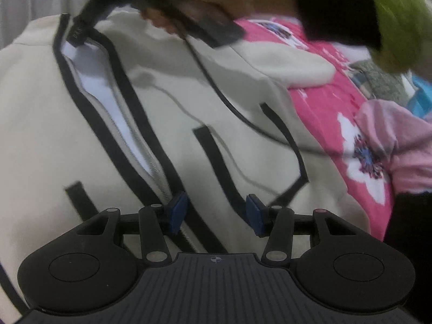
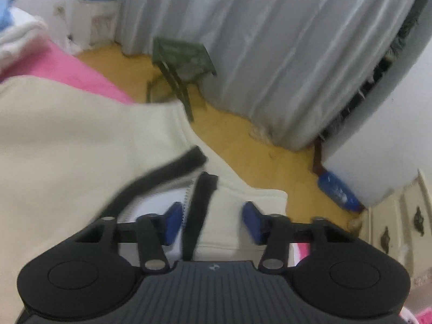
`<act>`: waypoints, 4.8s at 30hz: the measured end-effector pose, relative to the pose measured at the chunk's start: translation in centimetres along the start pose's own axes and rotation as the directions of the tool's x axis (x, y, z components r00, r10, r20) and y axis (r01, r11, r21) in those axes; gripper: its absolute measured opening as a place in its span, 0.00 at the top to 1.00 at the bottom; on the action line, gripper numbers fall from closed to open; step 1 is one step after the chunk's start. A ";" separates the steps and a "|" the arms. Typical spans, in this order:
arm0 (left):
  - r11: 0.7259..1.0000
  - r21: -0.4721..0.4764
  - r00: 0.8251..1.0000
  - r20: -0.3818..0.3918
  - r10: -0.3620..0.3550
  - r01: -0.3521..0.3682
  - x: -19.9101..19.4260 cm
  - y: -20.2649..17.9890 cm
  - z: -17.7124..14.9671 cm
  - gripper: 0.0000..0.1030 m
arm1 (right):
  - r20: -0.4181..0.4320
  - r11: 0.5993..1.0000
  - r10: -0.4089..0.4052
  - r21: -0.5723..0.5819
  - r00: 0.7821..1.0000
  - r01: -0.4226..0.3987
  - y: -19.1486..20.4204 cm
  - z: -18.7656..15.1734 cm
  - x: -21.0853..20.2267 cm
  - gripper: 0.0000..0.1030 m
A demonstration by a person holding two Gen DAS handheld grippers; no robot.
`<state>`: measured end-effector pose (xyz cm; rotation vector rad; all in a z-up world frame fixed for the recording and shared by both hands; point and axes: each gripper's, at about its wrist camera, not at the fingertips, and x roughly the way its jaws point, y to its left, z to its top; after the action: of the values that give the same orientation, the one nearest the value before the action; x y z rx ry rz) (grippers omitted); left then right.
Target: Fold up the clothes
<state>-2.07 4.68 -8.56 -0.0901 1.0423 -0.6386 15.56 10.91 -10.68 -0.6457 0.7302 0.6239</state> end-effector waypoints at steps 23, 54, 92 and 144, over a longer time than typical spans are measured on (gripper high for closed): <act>0.997 0.037 0.995 -0.072 -0.070 0.072 0.7 -2.1 -3.0 0.54 | 0.283 0.816 0.212 0.476 0.935 -0.329 -5.8 -2.1 -1.2 0.45; 0.994 0.069 0.994 -0.077 -0.076 0.081 0.7 -2.8 -3.7 0.54 | -0.071 0.950 0.189 0.268 0.979 -0.163 -0.6 -6.7 -2.5 0.90; 0.983 0.157 0.992 -0.097 -0.085 0.099 -0.3 -4.0 -5.1 0.54 | -0.003 0.731 0.218 0.664 0.976 -0.161 -11.4 -24.5 -23.9 0.64; 0.959 0.273 0.988 -0.151 -0.033 0.073 -0.4 -6.1 -6.6 0.53 | 0.086 0.432 0.560 0.819 0.824 -0.379 -2.5 -36.8 -31.0 0.98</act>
<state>-10.41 1.35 -9.45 0.1766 1.0827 -0.8447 -15.56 -25.79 -7.59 0.4207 1.3076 0.6500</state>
